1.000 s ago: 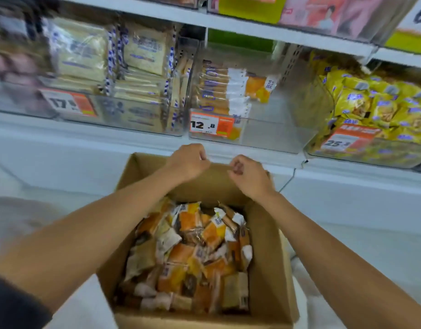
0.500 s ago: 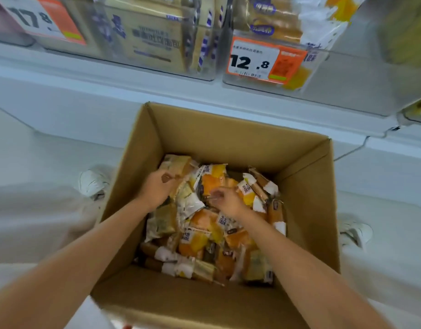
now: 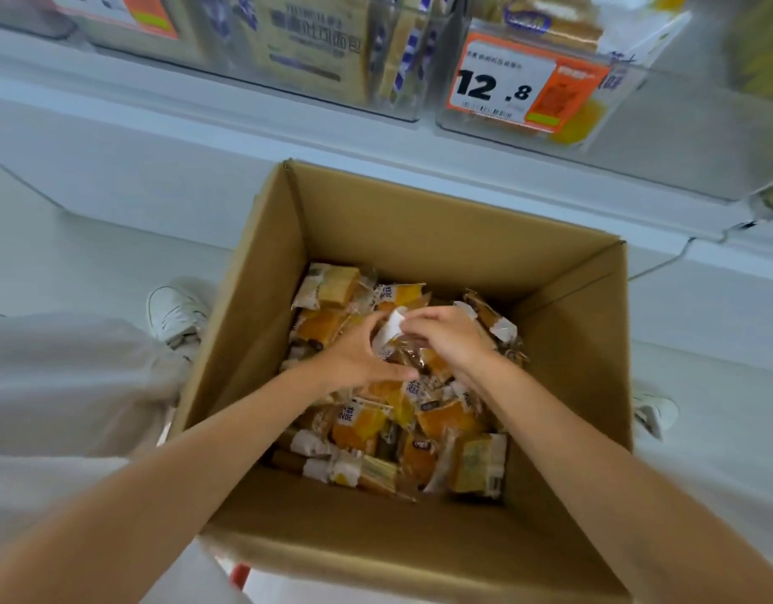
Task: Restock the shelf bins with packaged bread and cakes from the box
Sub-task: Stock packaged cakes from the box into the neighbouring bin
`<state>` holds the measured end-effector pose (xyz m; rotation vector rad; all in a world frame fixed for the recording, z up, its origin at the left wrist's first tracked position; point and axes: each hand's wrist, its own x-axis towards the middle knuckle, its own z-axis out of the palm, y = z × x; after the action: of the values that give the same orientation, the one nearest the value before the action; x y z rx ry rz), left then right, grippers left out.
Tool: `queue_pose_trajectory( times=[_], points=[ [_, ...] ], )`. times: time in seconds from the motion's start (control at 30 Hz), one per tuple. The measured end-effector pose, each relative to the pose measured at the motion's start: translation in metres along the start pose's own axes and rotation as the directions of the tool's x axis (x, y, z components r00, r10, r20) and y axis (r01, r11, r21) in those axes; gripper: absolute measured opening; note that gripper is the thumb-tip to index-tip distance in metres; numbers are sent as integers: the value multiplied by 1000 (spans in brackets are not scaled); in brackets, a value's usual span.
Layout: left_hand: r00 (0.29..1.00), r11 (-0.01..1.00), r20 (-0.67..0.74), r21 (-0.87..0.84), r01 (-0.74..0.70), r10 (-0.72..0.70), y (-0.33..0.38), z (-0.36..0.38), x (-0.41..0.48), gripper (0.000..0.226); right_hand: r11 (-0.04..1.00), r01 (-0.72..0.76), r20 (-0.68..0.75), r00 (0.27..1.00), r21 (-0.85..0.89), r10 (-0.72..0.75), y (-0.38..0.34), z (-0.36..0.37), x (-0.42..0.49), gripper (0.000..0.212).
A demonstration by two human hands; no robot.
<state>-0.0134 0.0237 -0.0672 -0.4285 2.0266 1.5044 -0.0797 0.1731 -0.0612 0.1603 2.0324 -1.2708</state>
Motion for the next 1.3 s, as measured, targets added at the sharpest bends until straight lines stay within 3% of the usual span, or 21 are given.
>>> queue_pose_trajectory(
  times=[0.03, 0.1, 0.17, 0.27, 0.33, 0.47, 0.53, 0.6, 0.67, 0.73, 0.8, 0.87, 0.9, 1.0, 1.07, 1.2, 1.23, 1.3],
  points=[
    [998, 998, -57, -52, -36, 33, 4, 7, 1, 77, 999, 43, 25, 999, -7, -43, -10, -6, -8, 15],
    [984, 970, -175, -241, -6, -37, 12, 7, -1, 48, 991, 135, 45, 990, 16, -136, -22, -20, -19, 14],
    [983, 878, -90, -468, 99, -158, 10, -3, -3, 32, 980, 199, -35, 980, 18, -198, -26, -36, -23, 17],
    [981, 754, 47, -633, 175, -189, 3, -18, -11, 25, 990, 131, -101, 986, -61, -136, -15, -50, -18, 42],
    [982, 752, 60, -636, 175, -177, 1, -22, -15, 24, 991, 100, -37, 994, -88, -104, -3, -48, -17, 63],
    [989, 917, 76, -371, 146, -126, 11, -28, -19, 24, 914, 323, 145, 944, -244, -295, 7, -29, -19, 85],
    [996, 936, 43, -342, 88, -78, 15, -29, -18, 32, 929, 325, 180, 938, -177, -295, 4, -21, -17, 59],
    [993, 867, -85, -497, 27, -80, 12, -31, -13, 46, 968, 247, 61, 968, -47, -244, 4, -21, -11, 24],
    [963, 815, -204, -578, 27, -176, 1, -36, -8, 67, 966, 100, -63, 994, 239, -87, 9, -24, -3, 18],
    [964, 793, -53, -582, 181, -259, -8, -35, -6, 79, 867, -23, 1, 1000, 498, 26, 15, -23, 4, 20],
    [956, 677, 91, -688, 263, -280, -13, -26, -3, 61, 825, -132, 149, 987, 550, 59, 21, -19, 8, 26],
    [947, 581, -36, -797, 167, -321, -13, -23, 4, 37, 837, -192, 252, 966, 512, 67, 27, -18, 13, 28],
    [925, 579, -137, -809, 101, -354, -15, -24, 8, 31, 860, -174, 240, 969, 479, 62, 30, -19, 19, 24],
    [858, 648, -348, -761, -24, -377, -22, -35, 17, 38, 973, -81, 17, 997, 218, 80, 45, -24, 45, 23],
    [834, 679, -391, -733, -27, -389, -29, -39, 21, 40, 994, -90, -42, 995, 56, 93, 55, -21, 66, 38],
    [833, 727, -378, -685, 42, -404, -37, -39, 21, 47, 987, -157, -48, 987, -35, 155, 62, 1, 107, 82],
    [833, 738, -378, -673, 52, -403, -39, -39, 21, 49, 981, -180, -71, 982, -72, 175, 63, 6, 116, 81],
    [831, 769, -394, -636, 62, -393, -39, -40, 21, 49, 968, -194, -100, 979, -159, 180, 66, 13, 128, 42]
  ],
)
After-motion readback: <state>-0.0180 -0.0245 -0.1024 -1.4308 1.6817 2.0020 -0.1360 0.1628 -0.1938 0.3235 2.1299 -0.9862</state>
